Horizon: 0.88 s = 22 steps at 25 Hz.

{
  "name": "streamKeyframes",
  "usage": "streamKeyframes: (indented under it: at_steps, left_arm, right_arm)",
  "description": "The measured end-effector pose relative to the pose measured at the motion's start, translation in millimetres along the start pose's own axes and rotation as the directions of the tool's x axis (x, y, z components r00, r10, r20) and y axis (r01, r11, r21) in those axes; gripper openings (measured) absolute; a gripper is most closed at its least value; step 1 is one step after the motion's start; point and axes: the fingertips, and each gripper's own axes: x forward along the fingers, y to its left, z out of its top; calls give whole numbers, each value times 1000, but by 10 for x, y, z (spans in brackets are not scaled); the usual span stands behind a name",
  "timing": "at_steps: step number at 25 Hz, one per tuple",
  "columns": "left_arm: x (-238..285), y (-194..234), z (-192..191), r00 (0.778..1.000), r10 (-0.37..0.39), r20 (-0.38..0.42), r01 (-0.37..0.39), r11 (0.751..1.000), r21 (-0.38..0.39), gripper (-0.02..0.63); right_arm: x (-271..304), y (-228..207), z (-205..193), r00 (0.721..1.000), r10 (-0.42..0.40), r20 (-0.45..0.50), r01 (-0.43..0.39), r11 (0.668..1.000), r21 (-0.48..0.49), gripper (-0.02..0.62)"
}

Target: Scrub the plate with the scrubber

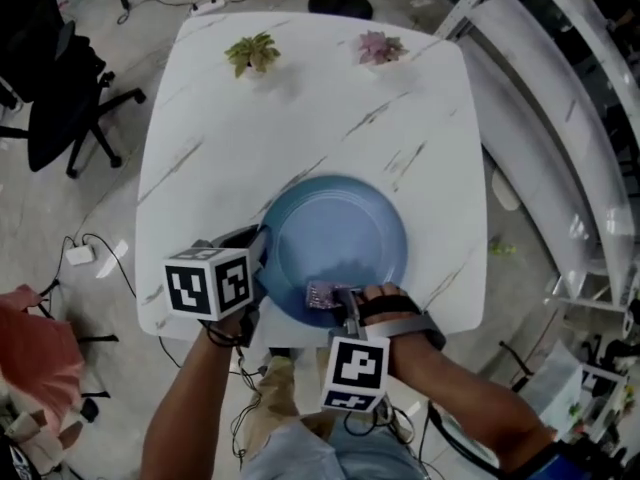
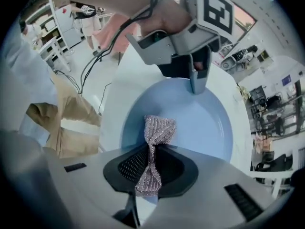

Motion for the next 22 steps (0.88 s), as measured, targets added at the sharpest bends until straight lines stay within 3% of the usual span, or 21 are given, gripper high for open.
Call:
streamKeyframes:
  at_steps: [5,9,15,22]
  left_arm:
    - [-13,20,10,1000,2,-1,-2,1000,8,15]
    - [7,-18,6,1000,0,-5,0,1000,12,17]
    - [13,-52,19,1000,-1,2,1,1000,5,15]
    - [23,-60,33,1000,-3,0,3,1000,2,17]
  right_arm:
    - [25,-273,-311,997,-27,-75,46,964,262,67]
    - [55,-554,-518,994,-41,-101,77,921,381,69]
    - [130,-1019,-624,989,-88,-115,127,908,400,71]
    - [231,-1410,-468,985,-145,-97,168,940,298,71]
